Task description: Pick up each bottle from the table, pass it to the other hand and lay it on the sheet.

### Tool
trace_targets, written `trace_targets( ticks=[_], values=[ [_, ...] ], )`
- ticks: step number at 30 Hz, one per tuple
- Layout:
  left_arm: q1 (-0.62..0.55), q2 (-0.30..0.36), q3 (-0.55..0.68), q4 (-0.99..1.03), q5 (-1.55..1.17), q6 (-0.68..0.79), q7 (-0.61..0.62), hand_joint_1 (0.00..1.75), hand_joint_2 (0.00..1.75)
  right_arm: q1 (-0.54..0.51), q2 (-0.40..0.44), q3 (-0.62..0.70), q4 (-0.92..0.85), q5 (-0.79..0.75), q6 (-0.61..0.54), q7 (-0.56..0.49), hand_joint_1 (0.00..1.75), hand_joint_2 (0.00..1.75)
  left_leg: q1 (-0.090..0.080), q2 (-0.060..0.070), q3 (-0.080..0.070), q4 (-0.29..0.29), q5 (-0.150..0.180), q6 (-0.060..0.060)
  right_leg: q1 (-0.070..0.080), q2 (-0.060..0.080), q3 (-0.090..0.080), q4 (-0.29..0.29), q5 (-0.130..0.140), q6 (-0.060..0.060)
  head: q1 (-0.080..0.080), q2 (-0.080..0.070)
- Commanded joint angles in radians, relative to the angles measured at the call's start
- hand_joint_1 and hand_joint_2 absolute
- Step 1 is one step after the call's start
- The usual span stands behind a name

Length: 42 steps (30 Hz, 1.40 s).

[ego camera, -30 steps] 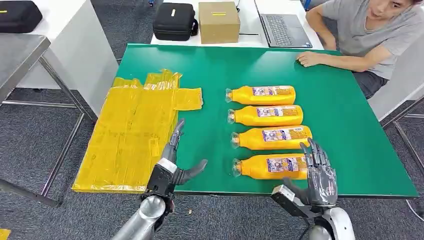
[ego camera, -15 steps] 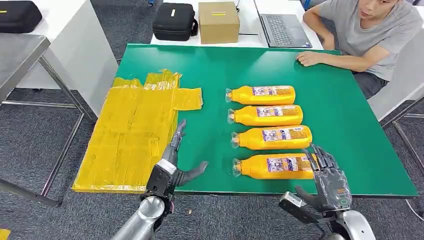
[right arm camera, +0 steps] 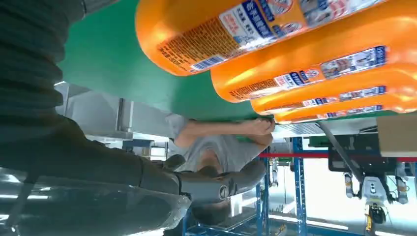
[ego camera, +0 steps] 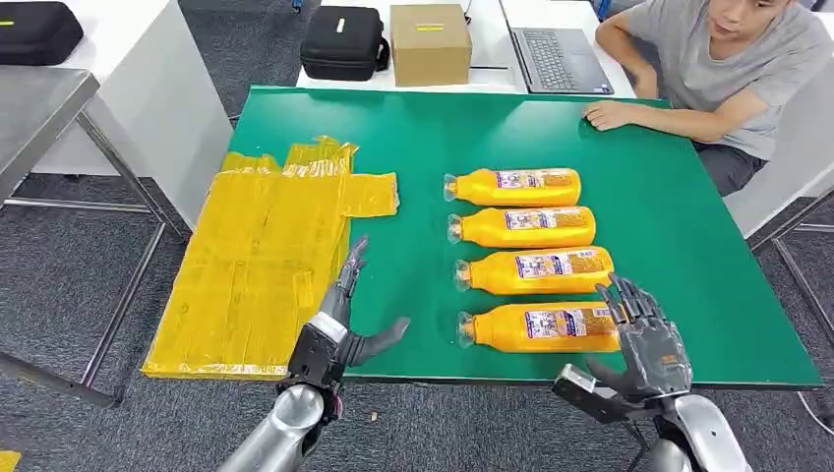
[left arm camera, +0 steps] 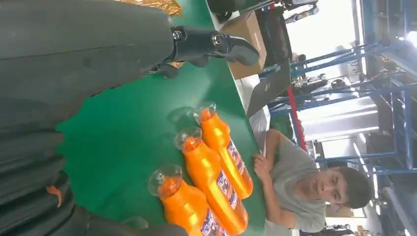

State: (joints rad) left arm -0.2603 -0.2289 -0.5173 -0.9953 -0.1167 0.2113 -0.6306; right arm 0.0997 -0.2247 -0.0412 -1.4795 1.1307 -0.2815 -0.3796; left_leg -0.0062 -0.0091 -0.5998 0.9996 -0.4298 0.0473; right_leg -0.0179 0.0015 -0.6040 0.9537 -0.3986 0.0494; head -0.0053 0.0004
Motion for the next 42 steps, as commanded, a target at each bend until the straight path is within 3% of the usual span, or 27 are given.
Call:
trace_targets(
  ticks=[1,14,21,24,33,42],
  values=[
    [-0.044,0.009,-0.02,0.05,-0.004,0.012,0.004,0.0,1.75,-0.091,-0.002,0.051,0.207,0.039,-0.102,0.022,0.0,1.75,0.002,0.002,0.005,-0.001,-0.002,-0.003,0.002,0.001,0.005,-0.001,-0.001,-0.002,0.0,0.0],
    [-0.035,0.012,-0.028,0.025,-0.002,0.001,0.011,0.0,1.75,-0.166,0.061,0.063,0.298,0.046,-0.072,0.037,0.0,1.75,0.002,0.004,0.005,0.0,-0.002,-0.003,0.002,0.003,0.005,-0.001,-0.001,-0.002,0.0,0.0],
    [-0.015,0.016,-0.026,0.015,0.001,-0.013,0.016,0.0,1.75,-0.193,0.041,0.085,0.358,0.06,-0.058,0.042,0.0,1.75,0.002,0.005,0.01,0.0,-0.005,-0.005,0.002,0.003,0.009,0.0,-0.004,-0.004,0.0,0.0],
    [-0.01,0.018,-0.014,0.015,0.006,-0.018,0.014,0.0,1.75,-0.207,0.026,0.112,0.384,0.113,-0.059,0.093,0.0,1.75,0.002,0.003,0.007,-0.001,-0.003,-0.003,0.002,0.003,0.006,-0.001,-0.002,-0.003,0.0,0.0],
    [-0.001,0.018,-0.01,0.006,0.004,-0.019,0.014,0.0,1.75,-0.181,0.031,0.116,0.333,0.118,-0.042,0.118,0.0,1.75,0.001,0.002,0.002,-0.001,-0.001,-0.002,0.001,0.001,0.002,0.0,0.0,-0.001,0.0,0.0],
    [0.017,0.023,-0.009,-0.024,-0.016,-0.033,0.031,0.0,1.75,-0.116,-0.01,0.113,0.187,0.225,-0.007,0.223,0.0,1.75,0.001,0.001,0.004,0.0,-0.002,-0.003,0.001,0.0,0.004,0.0,-0.002,-0.002,0.0,0.0]
  ],
)
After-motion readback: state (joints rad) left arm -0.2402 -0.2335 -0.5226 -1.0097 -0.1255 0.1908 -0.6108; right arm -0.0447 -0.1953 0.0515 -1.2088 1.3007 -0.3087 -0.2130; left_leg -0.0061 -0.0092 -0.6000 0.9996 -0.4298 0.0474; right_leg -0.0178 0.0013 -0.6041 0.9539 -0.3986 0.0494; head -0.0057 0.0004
